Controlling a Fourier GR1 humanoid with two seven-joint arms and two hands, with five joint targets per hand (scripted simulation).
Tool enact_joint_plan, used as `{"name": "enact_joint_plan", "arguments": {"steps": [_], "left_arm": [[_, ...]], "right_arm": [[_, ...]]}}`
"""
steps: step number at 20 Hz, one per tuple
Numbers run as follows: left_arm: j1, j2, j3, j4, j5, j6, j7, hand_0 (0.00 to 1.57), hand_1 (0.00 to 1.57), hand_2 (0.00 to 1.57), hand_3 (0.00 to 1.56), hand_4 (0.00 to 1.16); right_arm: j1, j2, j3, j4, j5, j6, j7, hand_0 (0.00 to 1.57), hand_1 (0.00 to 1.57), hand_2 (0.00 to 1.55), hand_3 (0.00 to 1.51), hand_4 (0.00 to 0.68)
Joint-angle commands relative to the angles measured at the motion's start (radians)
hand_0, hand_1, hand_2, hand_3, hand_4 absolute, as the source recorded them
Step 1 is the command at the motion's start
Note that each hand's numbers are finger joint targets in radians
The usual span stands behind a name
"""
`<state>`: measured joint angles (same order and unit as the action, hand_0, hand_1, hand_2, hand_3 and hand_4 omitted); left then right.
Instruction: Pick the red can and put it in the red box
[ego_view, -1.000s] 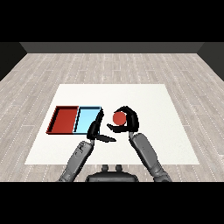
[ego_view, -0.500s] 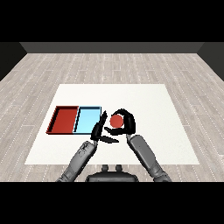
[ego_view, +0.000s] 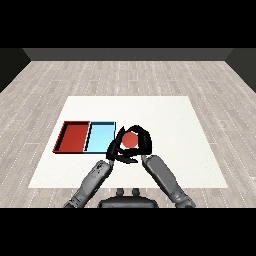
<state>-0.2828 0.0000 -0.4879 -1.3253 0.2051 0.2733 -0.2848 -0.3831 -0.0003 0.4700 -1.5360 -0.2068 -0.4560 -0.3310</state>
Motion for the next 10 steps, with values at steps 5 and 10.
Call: {"name": "enact_joint_plan", "arguments": {"steps": [5, 10], "left_arm": [[-0.106, 0.0, -0.013, 0.104, 0.082, 0.003, -0.019, 0.0, 0.0, 0.0, 0.0, 0.0], [-0.007, 0.0, -0.018, -0.032, 0.042, -0.022, 0.017, 0.0, 0.0, 0.0, 0.0, 0.0]], "right_arm": [[0.015, 0.0, 0.001, -0.007, -0.035, 0.026, -0.003, 1.53, 1.53, 1.46, 1.42, 0.659], [-0.058, 0.0, 0.051, 0.077, -0.063, -0.029, -0.062, 1.52, 1.52, 1.46, 1.4, 0.646]]}}
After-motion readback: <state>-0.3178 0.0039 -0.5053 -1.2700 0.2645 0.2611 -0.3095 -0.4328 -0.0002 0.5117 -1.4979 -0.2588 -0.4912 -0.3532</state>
